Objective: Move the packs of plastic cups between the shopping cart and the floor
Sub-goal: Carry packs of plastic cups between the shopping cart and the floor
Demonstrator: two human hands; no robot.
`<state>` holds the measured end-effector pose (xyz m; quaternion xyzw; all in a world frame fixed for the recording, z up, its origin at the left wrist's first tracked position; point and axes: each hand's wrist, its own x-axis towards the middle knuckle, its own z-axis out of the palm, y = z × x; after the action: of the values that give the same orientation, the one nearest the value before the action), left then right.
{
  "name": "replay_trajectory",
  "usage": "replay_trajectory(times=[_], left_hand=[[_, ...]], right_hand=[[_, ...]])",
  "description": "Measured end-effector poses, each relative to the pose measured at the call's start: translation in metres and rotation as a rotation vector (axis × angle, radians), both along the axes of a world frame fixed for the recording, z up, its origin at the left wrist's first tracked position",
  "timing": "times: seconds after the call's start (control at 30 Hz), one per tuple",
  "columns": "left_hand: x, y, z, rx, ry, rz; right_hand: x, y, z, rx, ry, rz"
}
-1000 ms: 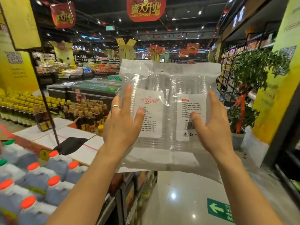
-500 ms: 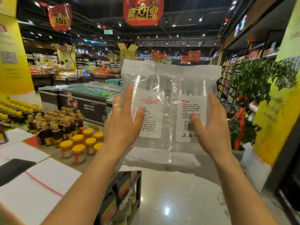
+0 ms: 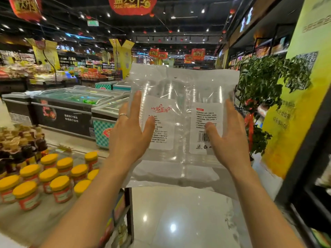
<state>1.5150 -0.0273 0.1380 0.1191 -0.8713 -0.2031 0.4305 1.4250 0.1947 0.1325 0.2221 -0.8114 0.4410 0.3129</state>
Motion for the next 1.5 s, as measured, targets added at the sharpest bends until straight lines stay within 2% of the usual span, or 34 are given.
replay_trajectory(times=[0.43,0.73,1.0,1.5], left_hand=[[-0.261,-0.064,0.002,0.024,0.029,-0.069],[-0.405,-0.089,0.009,0.008,-0.019,-0.076],[-0.521,-0.083,0.001,0.008,-0.033,-0.033],[-0.796,-0.02,0.007,0.001,-0.005,0.054]], right_hand=[[-0.24,-0.06,0.009,0.002,0.021,-0.069],[-0.376,-0.084,0.008,-0.021,-0.025,-0.105],[-0.503,-0.082,-0.005,-0.029,-0.024,-0.077],[-0.799,-0.026,0.005,-0.028,-0.023,0.025]])
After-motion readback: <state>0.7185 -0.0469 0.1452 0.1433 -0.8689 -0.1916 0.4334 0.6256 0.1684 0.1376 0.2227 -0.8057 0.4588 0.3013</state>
